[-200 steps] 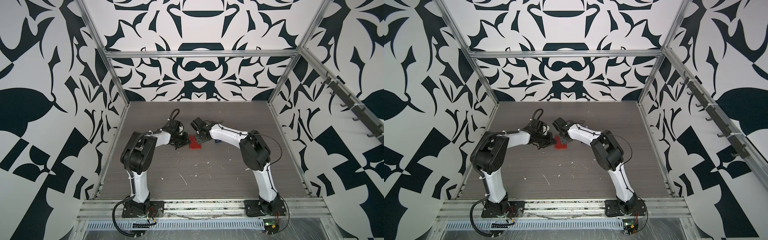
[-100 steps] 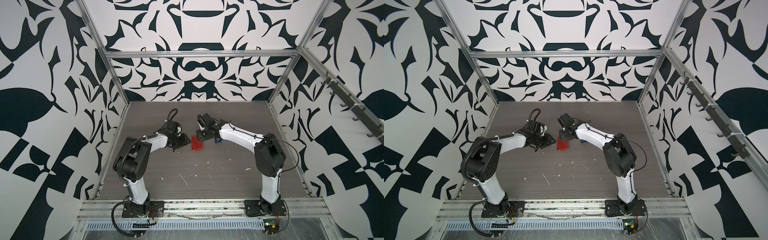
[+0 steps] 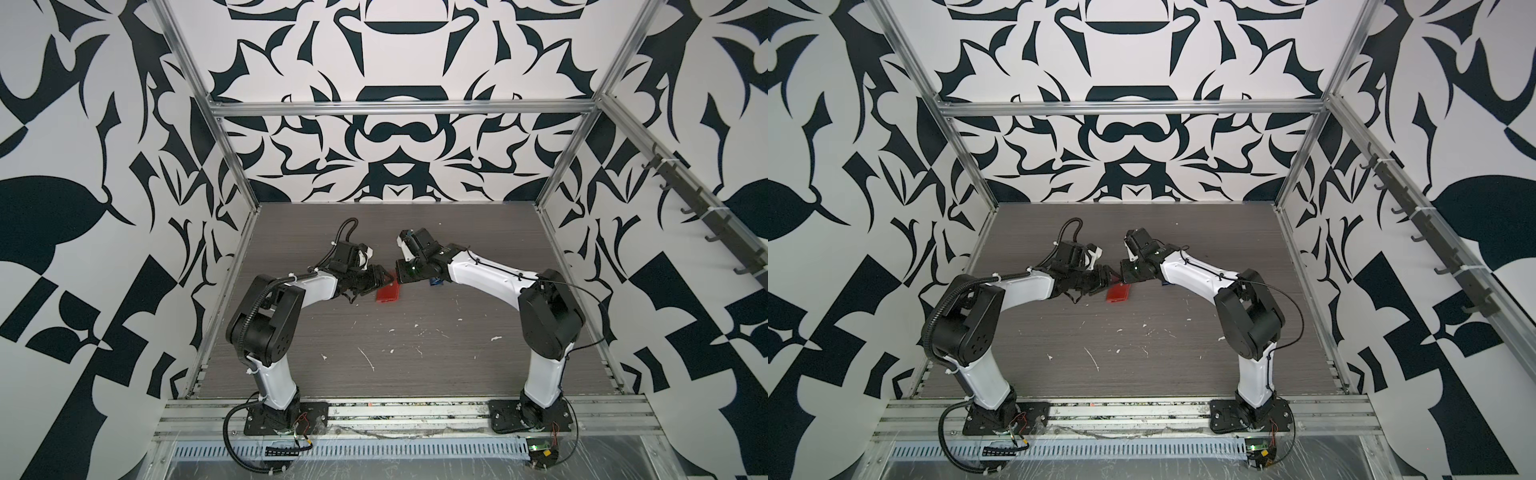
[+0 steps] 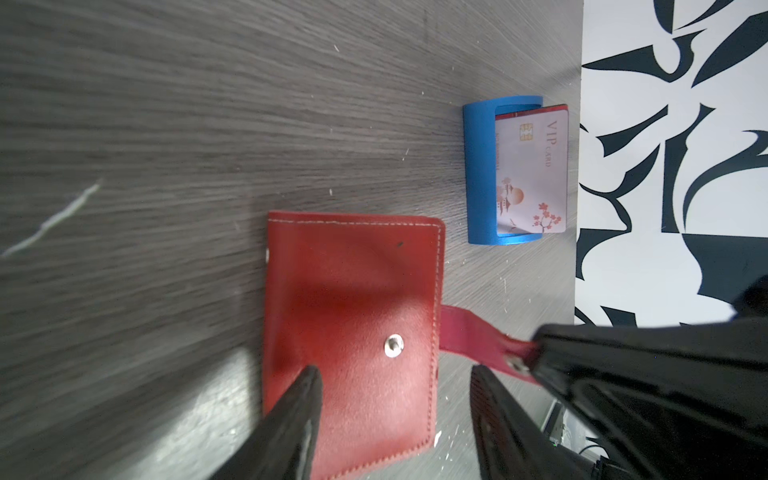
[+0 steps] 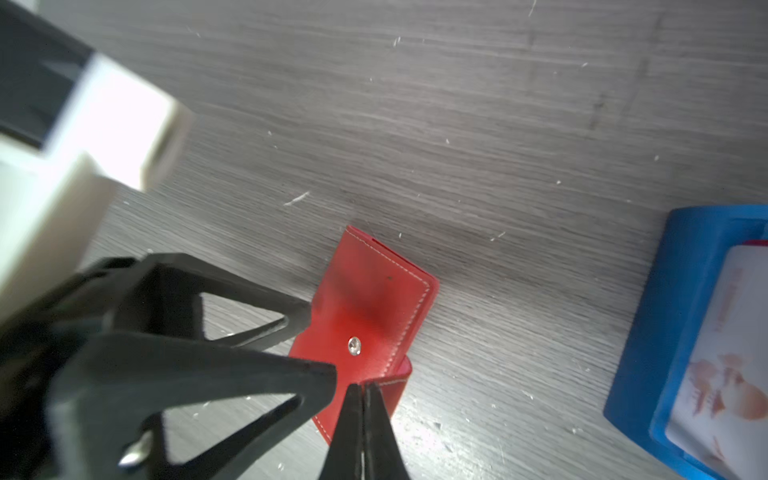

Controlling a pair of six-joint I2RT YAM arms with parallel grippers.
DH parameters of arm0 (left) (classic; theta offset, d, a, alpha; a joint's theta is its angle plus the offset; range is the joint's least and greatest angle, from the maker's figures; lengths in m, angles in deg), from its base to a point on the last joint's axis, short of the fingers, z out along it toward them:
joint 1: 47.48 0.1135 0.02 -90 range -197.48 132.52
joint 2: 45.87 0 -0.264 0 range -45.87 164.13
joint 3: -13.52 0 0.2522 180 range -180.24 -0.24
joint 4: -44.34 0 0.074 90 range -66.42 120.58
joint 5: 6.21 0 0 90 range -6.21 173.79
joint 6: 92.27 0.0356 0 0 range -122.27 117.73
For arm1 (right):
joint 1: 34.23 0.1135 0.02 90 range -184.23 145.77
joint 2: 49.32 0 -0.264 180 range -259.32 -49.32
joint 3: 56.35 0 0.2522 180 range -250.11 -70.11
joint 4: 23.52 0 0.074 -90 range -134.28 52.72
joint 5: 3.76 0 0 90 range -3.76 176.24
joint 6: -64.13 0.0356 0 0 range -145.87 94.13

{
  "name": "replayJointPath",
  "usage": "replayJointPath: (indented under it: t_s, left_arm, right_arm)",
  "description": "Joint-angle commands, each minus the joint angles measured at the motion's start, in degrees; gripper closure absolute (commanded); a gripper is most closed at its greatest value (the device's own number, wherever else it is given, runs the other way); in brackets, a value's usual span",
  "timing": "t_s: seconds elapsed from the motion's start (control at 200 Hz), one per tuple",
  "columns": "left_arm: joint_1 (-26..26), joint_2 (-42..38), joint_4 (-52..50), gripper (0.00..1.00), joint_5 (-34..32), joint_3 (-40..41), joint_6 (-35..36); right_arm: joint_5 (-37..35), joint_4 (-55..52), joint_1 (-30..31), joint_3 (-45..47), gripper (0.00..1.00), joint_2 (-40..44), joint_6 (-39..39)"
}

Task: Insert credit cards into a card holder
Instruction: Open the card holder at the center of the table.

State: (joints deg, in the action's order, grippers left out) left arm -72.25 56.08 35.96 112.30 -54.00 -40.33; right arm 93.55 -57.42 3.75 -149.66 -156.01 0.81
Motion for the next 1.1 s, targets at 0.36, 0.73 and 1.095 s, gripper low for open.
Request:
replayJointPath:
  t_s: [0.36, 0.73, 1.095]
  left_arm:
    - [-0.4, -2.2, -0.2, 0.34, -1.3, 1.2, 1.3]
    - [-0.9, -3.3, 1.3, 0.27, -1.0, 1.9, 1.8]
    - [-1.5, -2.6, 1.1, 0.25, -1.3, 1.4, 1.9]
  right_arm:
    - [4.1, 5.3, -0.8, 1.0, 1.00, 3.5, 2.9]
    - [5.9, 7.4, -0.8, 2.2, 1.00, 4.6, 3.8]
    - [6.7, 9.2, -0.8, 3.5, 1.00, 6.2, 4.2]
